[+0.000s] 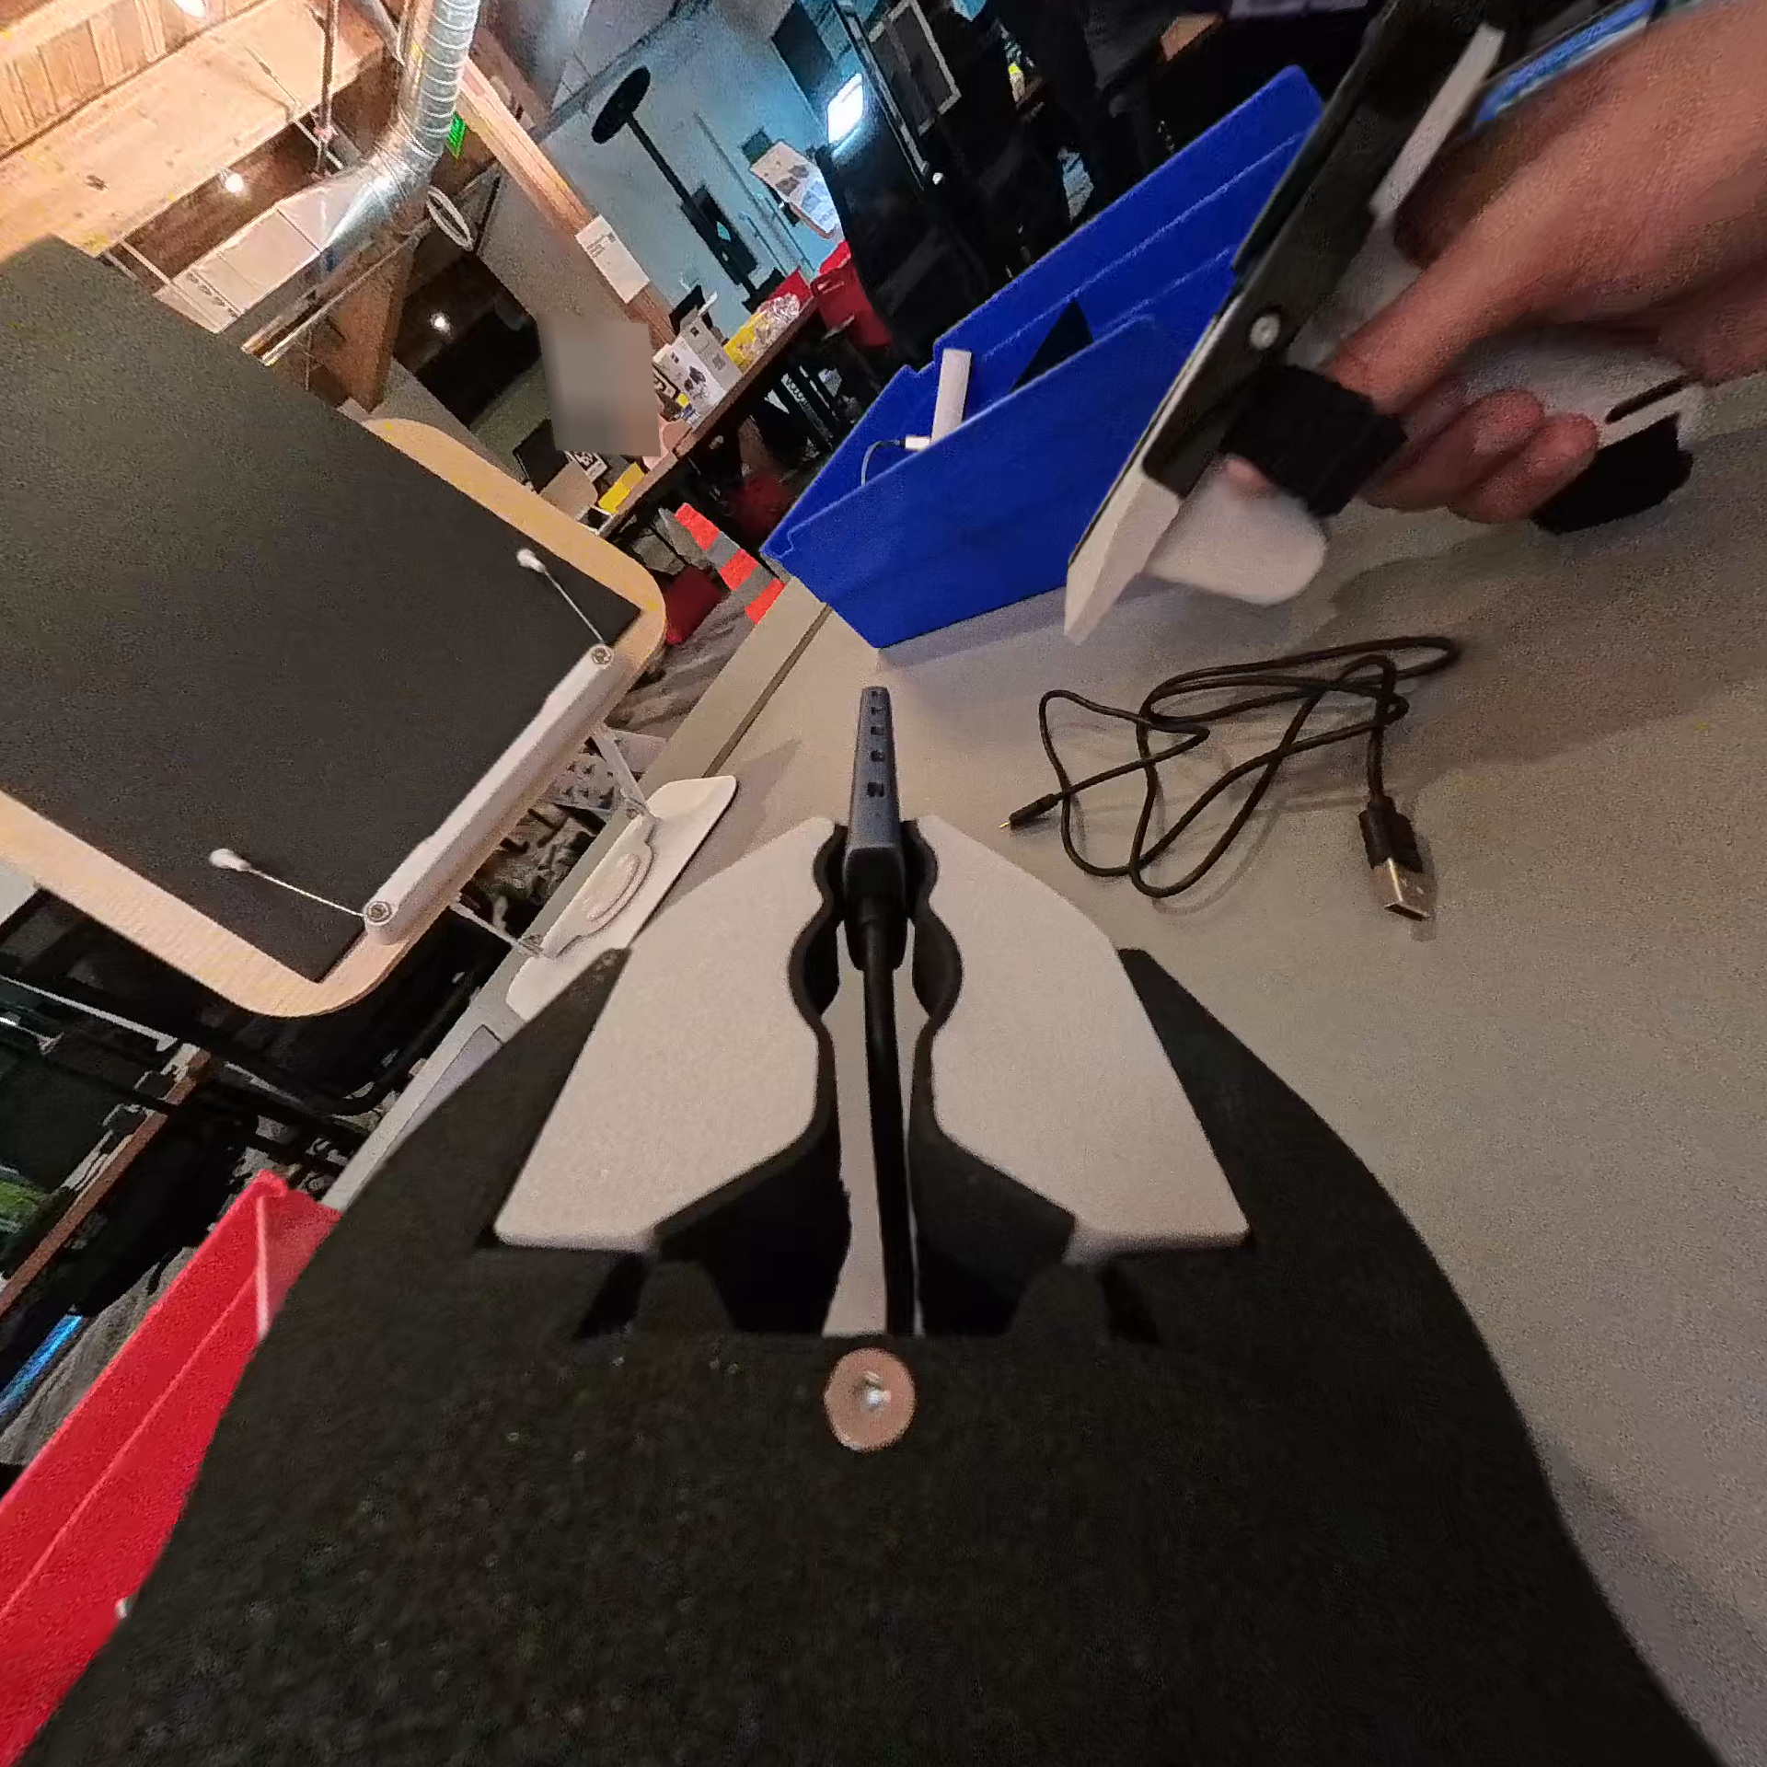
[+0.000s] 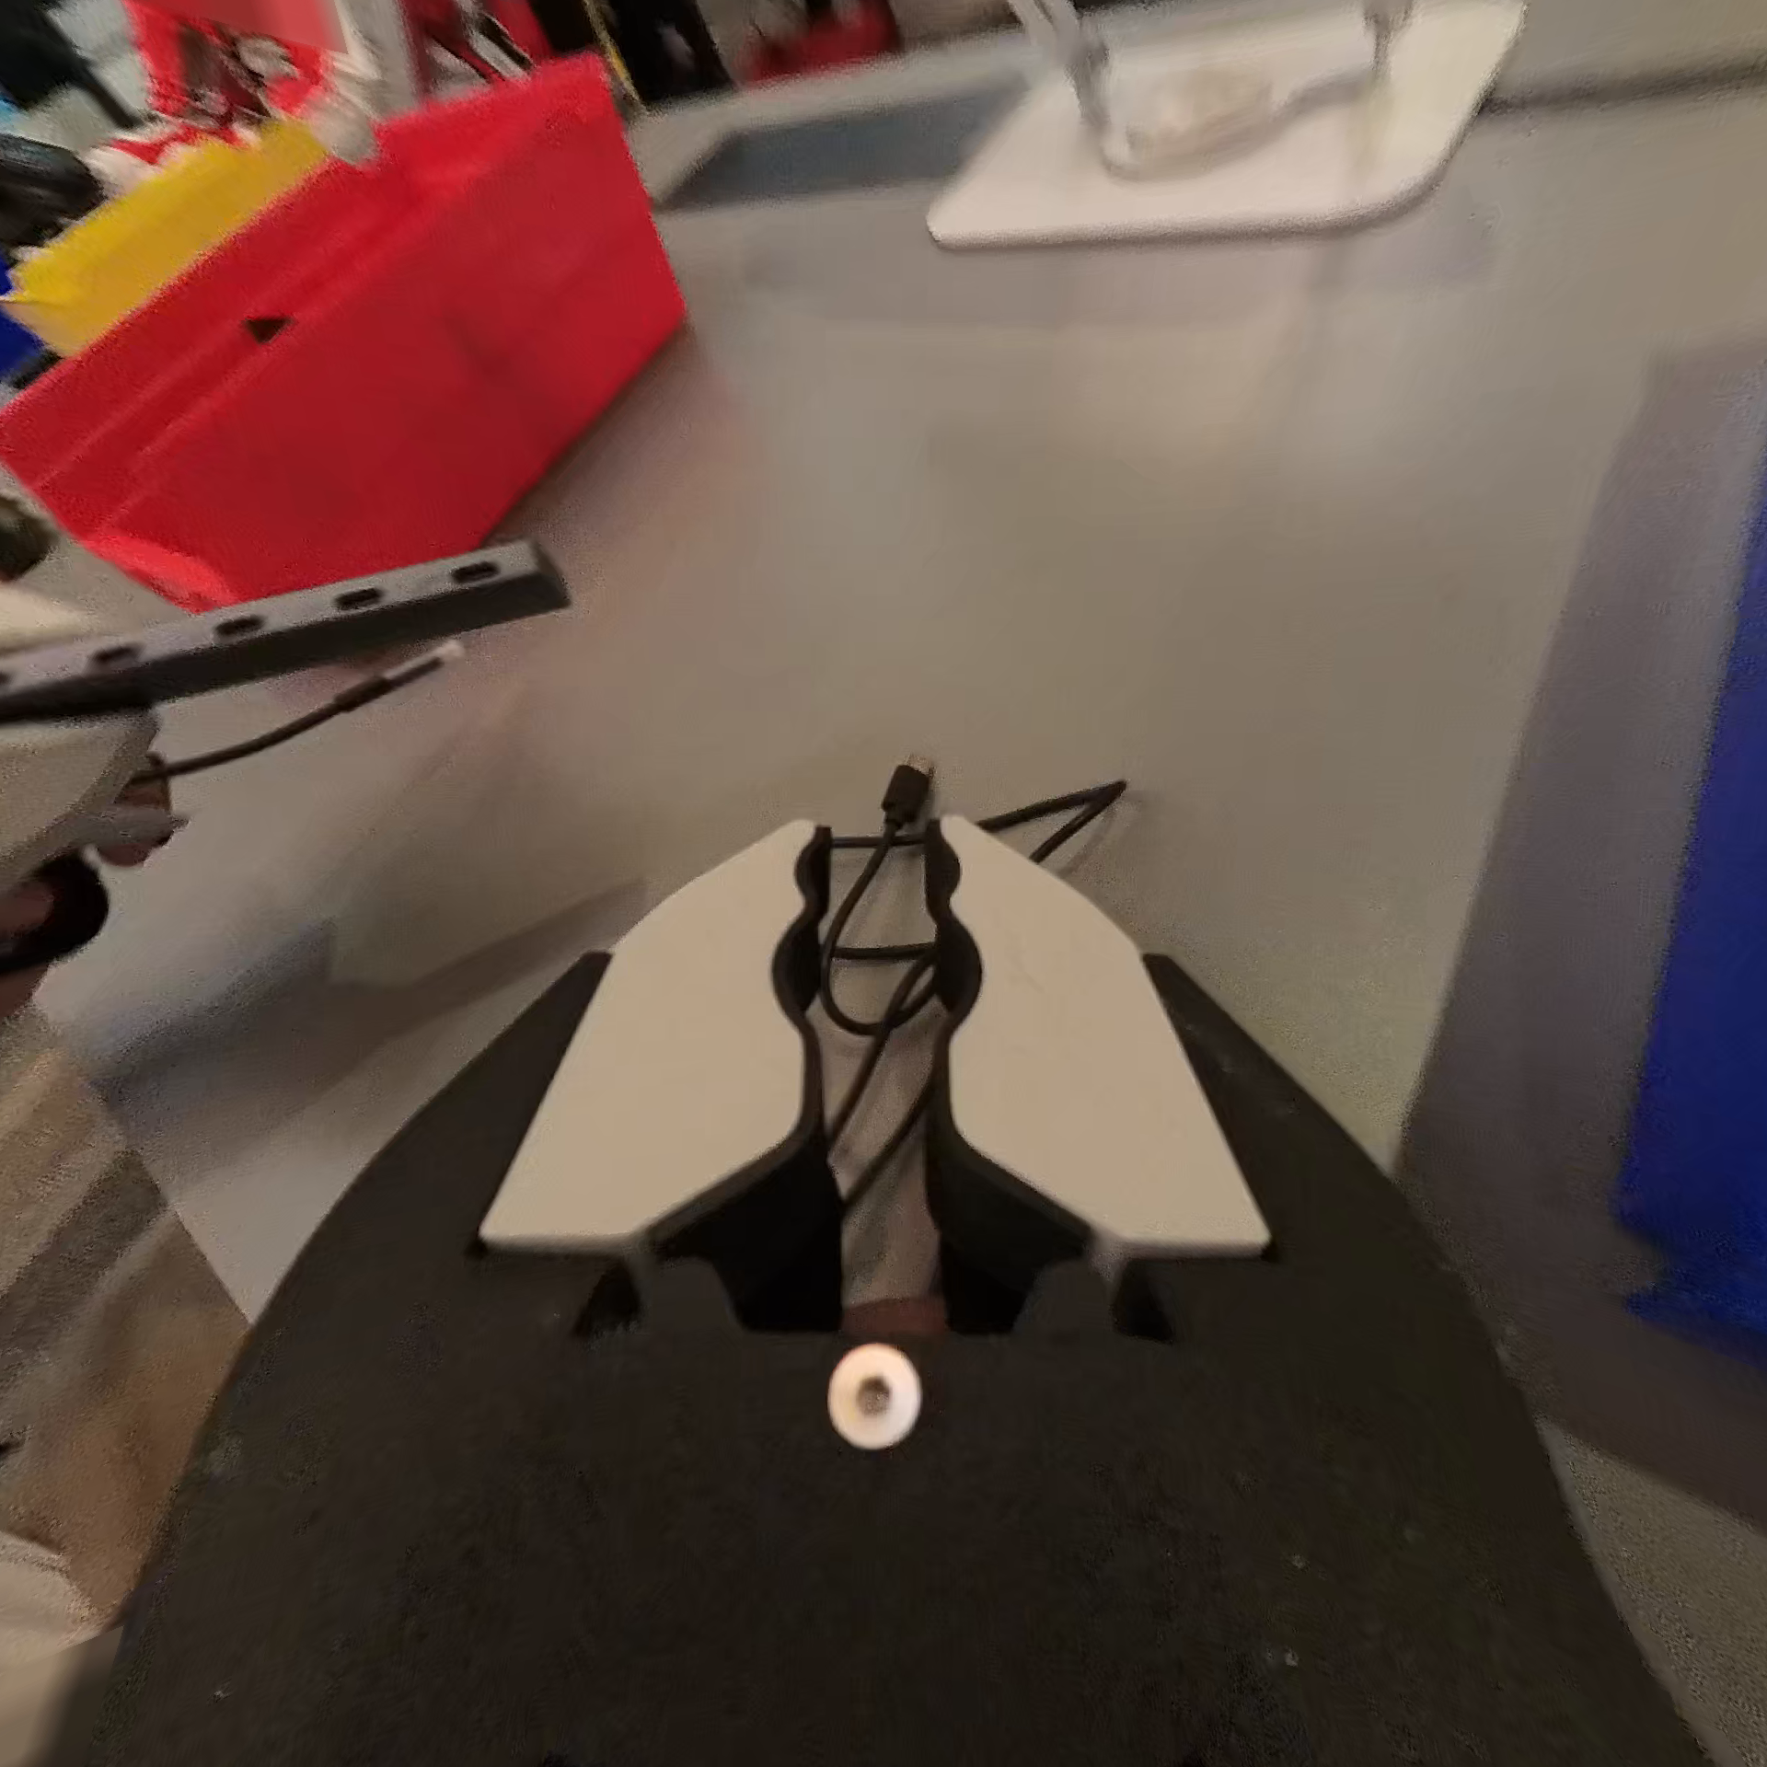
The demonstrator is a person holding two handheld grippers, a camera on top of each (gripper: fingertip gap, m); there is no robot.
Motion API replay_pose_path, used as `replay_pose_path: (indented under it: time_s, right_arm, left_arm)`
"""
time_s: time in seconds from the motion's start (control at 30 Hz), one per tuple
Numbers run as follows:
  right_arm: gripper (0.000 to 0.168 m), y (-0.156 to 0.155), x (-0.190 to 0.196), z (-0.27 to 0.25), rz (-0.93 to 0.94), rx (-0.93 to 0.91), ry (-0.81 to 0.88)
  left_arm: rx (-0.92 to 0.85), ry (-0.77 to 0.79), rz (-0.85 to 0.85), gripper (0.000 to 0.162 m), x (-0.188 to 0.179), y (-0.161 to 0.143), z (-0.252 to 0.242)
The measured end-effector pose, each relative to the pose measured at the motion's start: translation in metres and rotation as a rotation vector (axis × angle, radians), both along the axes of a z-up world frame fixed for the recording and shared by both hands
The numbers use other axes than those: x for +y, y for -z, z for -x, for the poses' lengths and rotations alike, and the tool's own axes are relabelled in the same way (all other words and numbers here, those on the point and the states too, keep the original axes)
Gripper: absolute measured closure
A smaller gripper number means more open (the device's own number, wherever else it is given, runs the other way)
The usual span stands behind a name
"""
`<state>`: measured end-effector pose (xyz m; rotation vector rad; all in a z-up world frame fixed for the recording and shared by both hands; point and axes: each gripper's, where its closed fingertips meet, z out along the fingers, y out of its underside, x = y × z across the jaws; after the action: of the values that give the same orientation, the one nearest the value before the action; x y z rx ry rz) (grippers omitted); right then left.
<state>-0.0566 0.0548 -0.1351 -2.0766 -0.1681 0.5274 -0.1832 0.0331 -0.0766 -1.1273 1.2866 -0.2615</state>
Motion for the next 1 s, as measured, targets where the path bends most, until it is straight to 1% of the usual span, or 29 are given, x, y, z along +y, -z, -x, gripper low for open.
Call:
replay_pose_path:
  time_s: [0.07,0.13,0.2,0.33,0.5,0.53,0.57,0.6,0.63,0.77,0.87,0.93,1.0]
  right_arm:
    - [0.138,0.008,0.009,0.010,0.114,-0.008,0.046]
    - [0.136,0.008,0.015,0.020,0.143,-0.078,0.041]
    - [0.137,0.016,0.026,0.021,0.203,-0.141,0.053]
    - [0.142,0.043,0.032,0.027,0.354,-0.102,0.012]
    - [0.143,0.053,0.021,0.023,0.366,-0.121,0.040]
    - [0.145,0.056,0.020,0.023,0.369,-0.116,0.044]
    - [0.150,0.056,0.022,0.023,0.354,-0.107,0.053]
    - [0.162,0.058,0.022,0.024,0.353,-0.099,0.050]
    - [0.165,0.058,0.022,0.025,0.353,-0.092,0.035]
    - [0.166,0.048,0.020,0.032,0.290,-0.101,-0.044]
    - [0.166,0.023,0.012,0.042,0.201,-0.076,-0.162]
    - [0.166,0.007,0.001,0.047,0.160,-0.129,-0.241]
    - [0.166,-0.003,-0.013,0.049,0.155,-0.221,-0.302]
  left_arm:
    - [-0.003,-0.002,0.014,0.152,0.003,0.003,0.000]
    - [-0.010,-0.001,0.022,0.152,0.005,0.004,0.003]
    - [-0.007,-0.004,0.025,0.152,0.008,0.006,0.006]
    - [-0.005,-0.004,0.027,0.152,0.010,0.005,0.010]
    - [0.004,0.011,0.040,0.152,0.009,0.009,0.013]
    - [0.006,0.015,0.047,0.152,0.009,0.010,0.013]
    - [0.007,0.018,0.052,0.152,0.009,0.011,0.013]
    - [0.010,0.019,0.054,0.152,0.010,0.013,0.012]
    - [0.014,0.019,0.053,0.152,0.010,0.014,0.011]
    - [0.045,0.010,0.035,0.152,0.012,0.018,0.010]
    - [0.071,0.006,0.008,0.152,0.011,0.021,0.009]
    - [0.102,-0.009,-0.028,0.152,0.012,0.022,0.006]
    - [0.143,-0.030,-0.077,0.152,0.012,0.024,0.004]
